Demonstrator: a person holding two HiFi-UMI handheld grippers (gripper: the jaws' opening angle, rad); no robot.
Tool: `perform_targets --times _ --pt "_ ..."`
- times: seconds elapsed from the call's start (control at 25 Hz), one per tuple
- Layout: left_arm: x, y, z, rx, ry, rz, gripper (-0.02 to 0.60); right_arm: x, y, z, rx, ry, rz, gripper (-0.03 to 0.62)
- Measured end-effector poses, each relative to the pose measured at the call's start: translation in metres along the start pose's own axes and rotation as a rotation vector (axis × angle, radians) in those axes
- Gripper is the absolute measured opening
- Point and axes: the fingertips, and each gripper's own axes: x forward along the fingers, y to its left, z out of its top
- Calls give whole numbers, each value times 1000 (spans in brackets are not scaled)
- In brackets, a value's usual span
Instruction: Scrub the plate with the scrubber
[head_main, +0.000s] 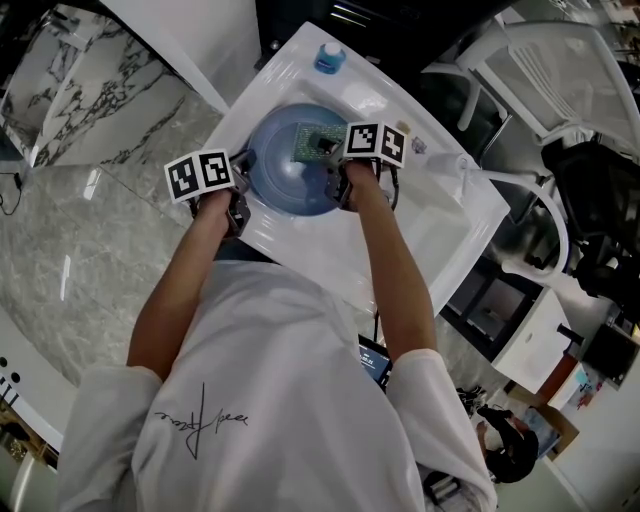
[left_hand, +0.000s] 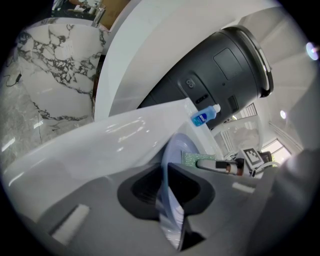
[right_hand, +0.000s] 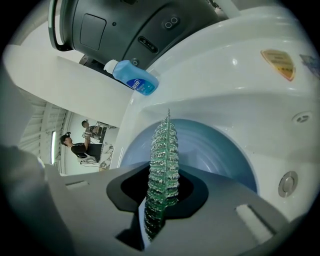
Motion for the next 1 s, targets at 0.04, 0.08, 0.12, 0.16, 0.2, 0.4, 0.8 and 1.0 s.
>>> perform_targets --times 0.04,0.08,0.12,0.16,0.2,0.4,0.8,1.0 --pt "0 0 0 0 0 0 95 -2 -2 0 -2 1 -3 58" --pt "0 0 0 -1 -1 0 95 -3 -4 0 -5 0 -7 58" --pt "0 0 0 -1 -1 0 95 -4 -6 1 -6 -1 -9 58" --pt "1 0 0 0 -1 0 95 -5 -8 1 -5 -3 -12 58" --pt "1 0 0 0 -1 0 95 -6 -10 2 -3 -3 -15 58" --pt "0 1 1 1 -3 0 95 -12 -18 3 -25 -3 -51 58" --pt "1 1 0 0 -4 0 95 -33 -39 8 -79 1 -140 58" --pt "1 0 0 0 -3 1 95 -43 -47 11 -124 5 -190 58"
